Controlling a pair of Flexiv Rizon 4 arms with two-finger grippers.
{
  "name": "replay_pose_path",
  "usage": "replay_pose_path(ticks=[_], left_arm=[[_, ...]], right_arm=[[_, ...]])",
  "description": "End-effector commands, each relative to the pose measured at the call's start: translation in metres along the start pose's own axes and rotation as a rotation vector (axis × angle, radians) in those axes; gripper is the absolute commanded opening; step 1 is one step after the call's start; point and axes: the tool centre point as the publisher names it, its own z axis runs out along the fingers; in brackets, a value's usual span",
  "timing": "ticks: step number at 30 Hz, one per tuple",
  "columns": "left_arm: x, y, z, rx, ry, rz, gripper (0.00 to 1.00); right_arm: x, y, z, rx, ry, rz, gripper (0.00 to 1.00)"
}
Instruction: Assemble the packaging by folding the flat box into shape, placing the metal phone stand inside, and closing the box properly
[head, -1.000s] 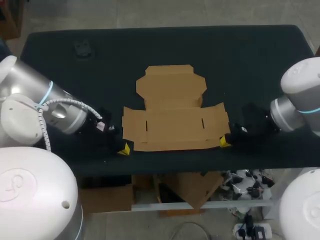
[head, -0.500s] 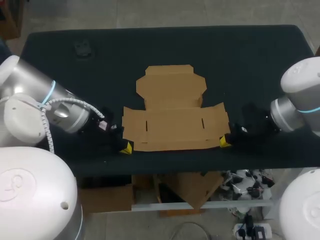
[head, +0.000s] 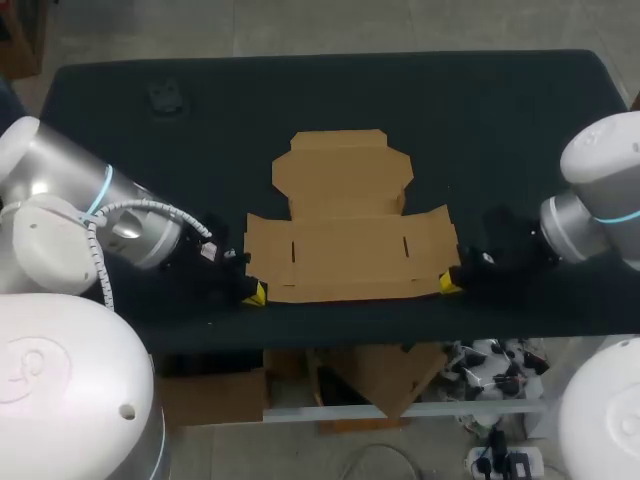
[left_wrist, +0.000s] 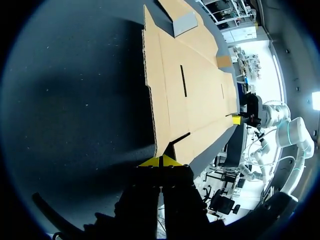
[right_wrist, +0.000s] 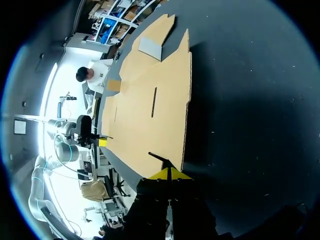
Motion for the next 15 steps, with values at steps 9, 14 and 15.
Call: replay_pose_path(ticks=[9,14,15], left_arm=[[0.0049,0.002,0.0071,0.002,0.01,-0.001,0.0],[0.0076,0.0028,0.0056,0.007,0.015,0.004,0.0],[0.0079,0.0029,0.0054,0.008,0.017,0.005,0.0]], right_arm=[[-0.0016,0.0007,-0.0013,0.004,0.009,-0.002,0.0],[-0.0003,0.0003,-0.0022,0.003,0.007,-0.006,0.0],[-0.0003,0.0002,-0.0023,0.002,0.007,-0.006,0.0]])
